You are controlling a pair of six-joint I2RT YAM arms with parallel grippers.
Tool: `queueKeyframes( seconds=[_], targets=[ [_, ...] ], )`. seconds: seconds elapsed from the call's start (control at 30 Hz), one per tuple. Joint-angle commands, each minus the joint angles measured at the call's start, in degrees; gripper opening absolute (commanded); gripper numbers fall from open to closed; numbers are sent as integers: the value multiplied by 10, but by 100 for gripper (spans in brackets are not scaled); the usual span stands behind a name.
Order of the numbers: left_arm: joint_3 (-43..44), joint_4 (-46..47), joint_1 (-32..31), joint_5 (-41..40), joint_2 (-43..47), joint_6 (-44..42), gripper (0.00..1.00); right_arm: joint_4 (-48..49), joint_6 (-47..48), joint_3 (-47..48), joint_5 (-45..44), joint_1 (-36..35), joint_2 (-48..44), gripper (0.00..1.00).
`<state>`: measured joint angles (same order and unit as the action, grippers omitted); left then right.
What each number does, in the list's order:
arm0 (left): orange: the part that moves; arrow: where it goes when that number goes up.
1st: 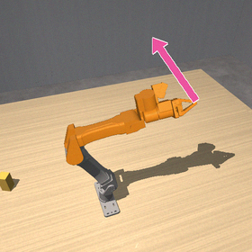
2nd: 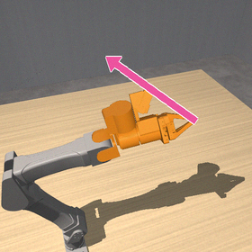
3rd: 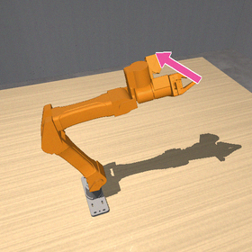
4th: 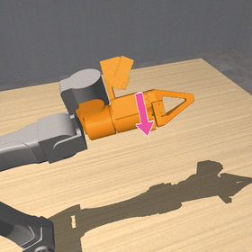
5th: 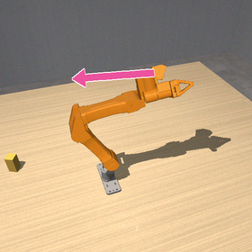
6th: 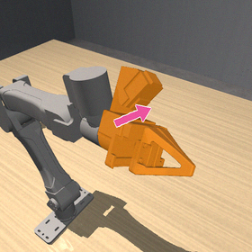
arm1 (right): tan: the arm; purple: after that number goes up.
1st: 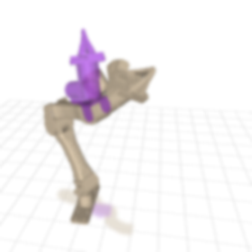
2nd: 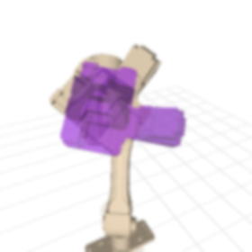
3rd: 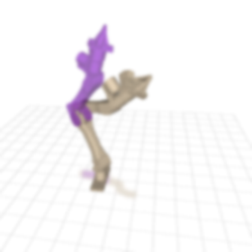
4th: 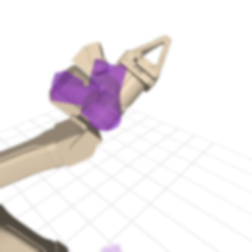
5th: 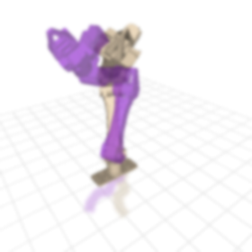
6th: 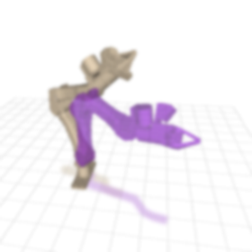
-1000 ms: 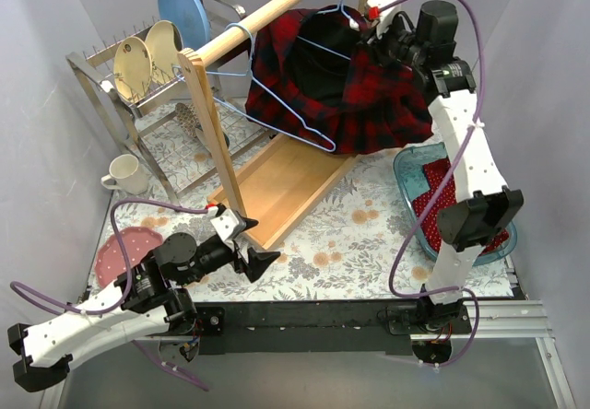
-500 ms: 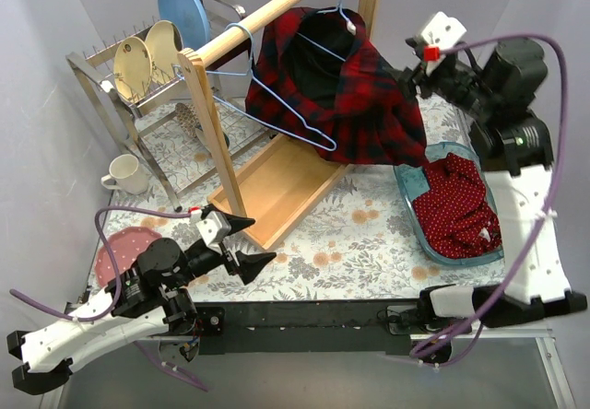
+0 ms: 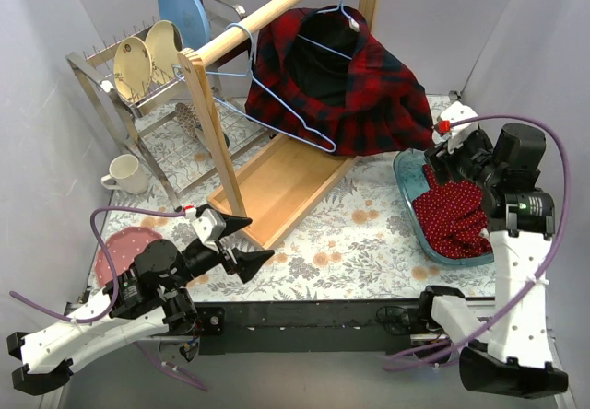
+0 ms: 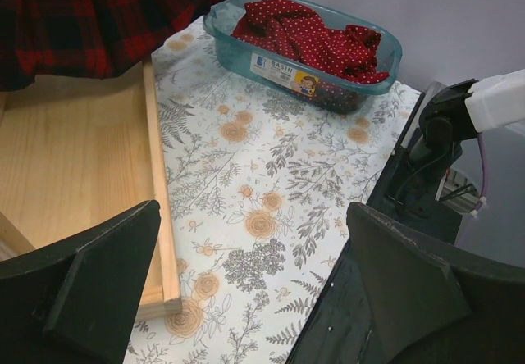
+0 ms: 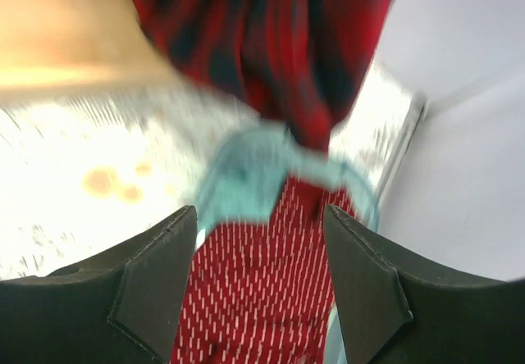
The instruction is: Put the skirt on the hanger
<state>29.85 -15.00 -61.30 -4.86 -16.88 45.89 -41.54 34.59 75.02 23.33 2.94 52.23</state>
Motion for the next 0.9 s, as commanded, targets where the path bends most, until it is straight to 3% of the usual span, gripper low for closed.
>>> queueKeyframes(
  seconds=[0.0,0.1,0.2,0.53,0.73,0.83,0.87],
  targets=[
    [16,-13,0,-12,6,5,98,-42,60,-53,5,113,21,71],
    [16,-13,0,3,12,3,98,-50,105,-86,29,189,60,71],
    [14,-13,0,4,20,2,98,-57,131,-105,1,209,118,72],
    [12,-15,0,-2,15,2,98,12,169,-218,-149,209,171,76],
    [11,-14,0,-8,10,1,98,67,169,-268,-187,209,228,79],
    [11,-14,0,-11,5,1,98,73,168,-275,-184,209,268,74],
    [11,-14,0,-12,5,1,98,74,171,-275,-183,209,276,62]
  ],
)
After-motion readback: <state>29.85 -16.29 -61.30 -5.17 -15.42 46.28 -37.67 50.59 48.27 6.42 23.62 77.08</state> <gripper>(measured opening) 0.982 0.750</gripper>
